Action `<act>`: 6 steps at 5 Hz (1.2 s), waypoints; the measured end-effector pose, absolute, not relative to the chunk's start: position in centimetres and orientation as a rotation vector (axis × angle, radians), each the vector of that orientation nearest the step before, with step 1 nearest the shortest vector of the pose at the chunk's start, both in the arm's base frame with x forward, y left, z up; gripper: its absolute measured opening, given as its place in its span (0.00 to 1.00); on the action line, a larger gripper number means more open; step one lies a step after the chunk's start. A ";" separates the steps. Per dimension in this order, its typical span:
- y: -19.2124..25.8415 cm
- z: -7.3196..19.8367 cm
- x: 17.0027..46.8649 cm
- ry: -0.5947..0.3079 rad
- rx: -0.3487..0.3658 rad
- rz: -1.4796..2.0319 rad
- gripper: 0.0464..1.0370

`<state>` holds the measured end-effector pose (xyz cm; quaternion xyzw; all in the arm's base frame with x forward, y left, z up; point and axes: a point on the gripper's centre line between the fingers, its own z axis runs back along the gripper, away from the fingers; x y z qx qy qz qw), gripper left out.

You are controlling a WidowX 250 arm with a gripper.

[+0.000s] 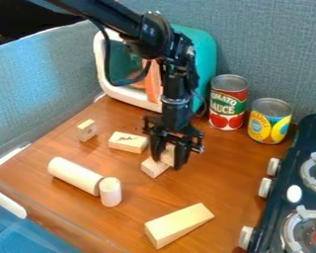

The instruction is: Put the wood cube on top of the wood rectangle

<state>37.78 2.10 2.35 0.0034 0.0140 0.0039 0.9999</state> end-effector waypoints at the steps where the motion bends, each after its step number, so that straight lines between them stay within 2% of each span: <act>1: 2.2 2.4 37.7 0.030 0.015 0.019 0.53; 6: 4.3 2.7 37.3 0.058 0.014 0.108 0.53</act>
